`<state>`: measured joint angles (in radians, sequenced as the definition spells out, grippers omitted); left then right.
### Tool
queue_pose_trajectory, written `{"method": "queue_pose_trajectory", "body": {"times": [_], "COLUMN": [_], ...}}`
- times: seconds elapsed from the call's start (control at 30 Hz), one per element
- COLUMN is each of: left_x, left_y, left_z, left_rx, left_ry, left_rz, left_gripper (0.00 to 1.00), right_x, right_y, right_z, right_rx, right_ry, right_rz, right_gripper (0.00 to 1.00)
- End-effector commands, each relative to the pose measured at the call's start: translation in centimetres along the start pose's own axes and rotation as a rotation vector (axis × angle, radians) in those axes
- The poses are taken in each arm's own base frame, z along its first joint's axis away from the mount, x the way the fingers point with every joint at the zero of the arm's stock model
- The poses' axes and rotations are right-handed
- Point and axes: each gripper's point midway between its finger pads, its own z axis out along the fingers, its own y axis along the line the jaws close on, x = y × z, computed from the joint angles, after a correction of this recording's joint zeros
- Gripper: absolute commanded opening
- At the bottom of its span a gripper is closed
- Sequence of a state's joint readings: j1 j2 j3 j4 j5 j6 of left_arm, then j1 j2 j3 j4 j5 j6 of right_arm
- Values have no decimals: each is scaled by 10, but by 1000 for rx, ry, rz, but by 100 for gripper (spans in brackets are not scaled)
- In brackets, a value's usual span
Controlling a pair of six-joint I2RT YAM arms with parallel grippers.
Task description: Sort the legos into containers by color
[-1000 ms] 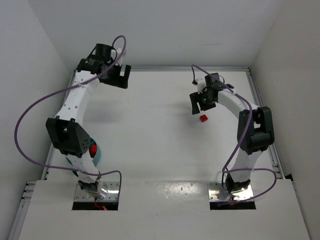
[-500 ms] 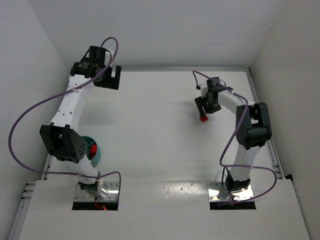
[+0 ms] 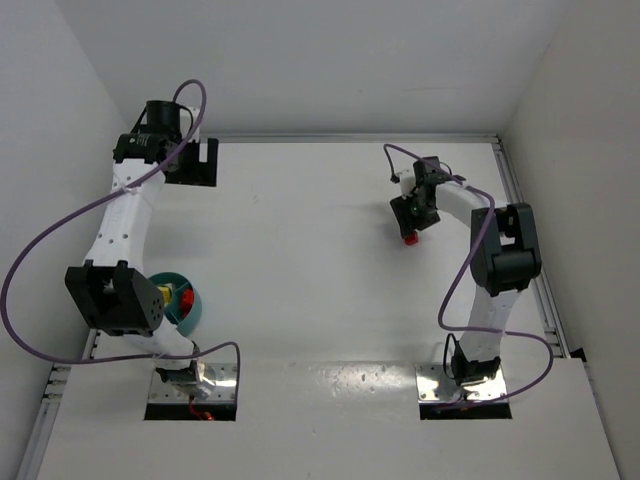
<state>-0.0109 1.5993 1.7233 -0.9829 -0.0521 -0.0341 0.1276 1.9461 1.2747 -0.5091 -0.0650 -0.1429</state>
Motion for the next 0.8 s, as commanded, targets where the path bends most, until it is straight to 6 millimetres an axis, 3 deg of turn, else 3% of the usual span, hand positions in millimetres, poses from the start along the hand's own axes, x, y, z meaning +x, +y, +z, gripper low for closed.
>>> {"method": "queue_pose_trajectory", "body": {"times": [0.0, 0.1, 0.4, 0.77], "left_x": [-2, -1, 3, 10], "left_y": [0, -1, 1, -8], "left_z": [-17, -19, -17, -16], "left_rx": [51, 61, 65, 120], "left_ry": [-44, -46, -38, -28], "left_rz": [-14, -5, -2, 44], "left_gripper": [99, 99, 99, 99], "right_x": [11, 12, 16, 43], "right_y": [6, 10, 13, 12], "right_z": [8, 6, 6, -1], "right_rx": [-40, -59, -73, -81], "right_ry": [36, 30, 45, 82], "right_rz": [-16, -25, -22, -38], "right_gripper": [56, 60, 58, 56]}}
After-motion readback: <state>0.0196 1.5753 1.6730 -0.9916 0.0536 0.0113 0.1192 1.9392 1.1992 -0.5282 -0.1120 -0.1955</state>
